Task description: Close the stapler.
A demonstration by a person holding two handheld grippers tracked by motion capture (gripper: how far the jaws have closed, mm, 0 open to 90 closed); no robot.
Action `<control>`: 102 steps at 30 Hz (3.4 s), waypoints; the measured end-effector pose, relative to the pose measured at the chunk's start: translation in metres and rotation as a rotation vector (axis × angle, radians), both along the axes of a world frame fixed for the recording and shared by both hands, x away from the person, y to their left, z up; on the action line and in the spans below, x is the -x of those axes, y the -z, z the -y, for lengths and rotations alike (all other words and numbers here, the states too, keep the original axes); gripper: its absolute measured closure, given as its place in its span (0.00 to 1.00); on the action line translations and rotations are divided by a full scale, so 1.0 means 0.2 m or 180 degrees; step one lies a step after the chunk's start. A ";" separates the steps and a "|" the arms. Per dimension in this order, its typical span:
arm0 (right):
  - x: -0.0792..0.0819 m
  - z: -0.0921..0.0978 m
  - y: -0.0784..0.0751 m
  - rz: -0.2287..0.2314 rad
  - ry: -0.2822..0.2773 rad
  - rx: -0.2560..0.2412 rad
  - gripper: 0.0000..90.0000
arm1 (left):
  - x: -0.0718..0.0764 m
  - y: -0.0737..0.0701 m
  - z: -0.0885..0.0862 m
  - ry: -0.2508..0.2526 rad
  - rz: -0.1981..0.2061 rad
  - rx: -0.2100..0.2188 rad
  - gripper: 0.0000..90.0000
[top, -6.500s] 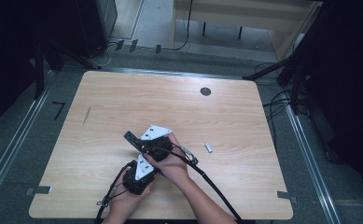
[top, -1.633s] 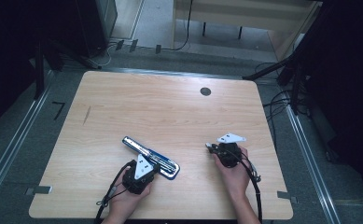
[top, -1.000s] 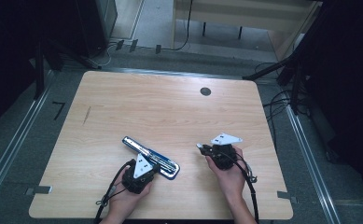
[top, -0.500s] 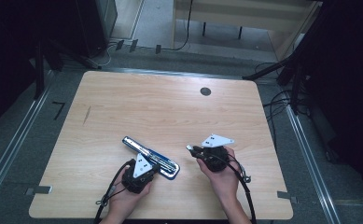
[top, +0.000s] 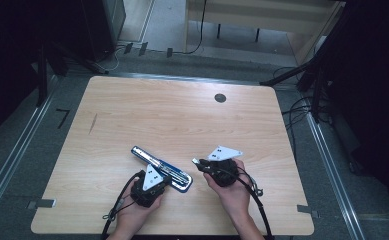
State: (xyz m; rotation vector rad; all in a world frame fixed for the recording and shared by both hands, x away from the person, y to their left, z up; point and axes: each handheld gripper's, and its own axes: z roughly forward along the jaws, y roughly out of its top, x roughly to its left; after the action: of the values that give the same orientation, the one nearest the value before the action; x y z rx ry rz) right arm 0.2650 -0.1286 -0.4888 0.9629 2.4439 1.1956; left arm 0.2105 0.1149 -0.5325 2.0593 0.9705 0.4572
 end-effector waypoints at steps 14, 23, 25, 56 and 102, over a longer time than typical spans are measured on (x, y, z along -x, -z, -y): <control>0.03 -0.06 0.00 -0.0015 -0.0107 0.0013 0.88 | 0.00 0.00 0.00 -0.0001 0.0001 0.0000 1.00; 0.05 -0.10 -0.01 -0.0002 -0.0171 0.0018 0.88 | 0.00 0.00 0.00 -0.0001 0.0001 0.0002 1.00; 0.05 -0.11 -0.01 -0.0009 -0.0188 0.0019 0.88 | 0.00 0.00 0.00 0.0000 0.0001 -0.0001 1.00; 0.08 -0.23 0.03 -0.0050 -0.0399 0.0087 0.88 | 0.00 0.00 0.00 -0.0003 0.0003 -0.0003 1.00; 0.06 -0.27 0.06 -0.0132 -0.0506 0.0196 0.88 | 0.00 0.00 0.00 -0.0002 0.0000 -0.0003 1.00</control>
State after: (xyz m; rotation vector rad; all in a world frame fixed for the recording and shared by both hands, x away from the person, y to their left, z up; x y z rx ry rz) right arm 0.2524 -0.0745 -0.5003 0.7970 2.6159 1.1518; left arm 0.2105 0.1149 -0.5325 2.0597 0.9712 0.4581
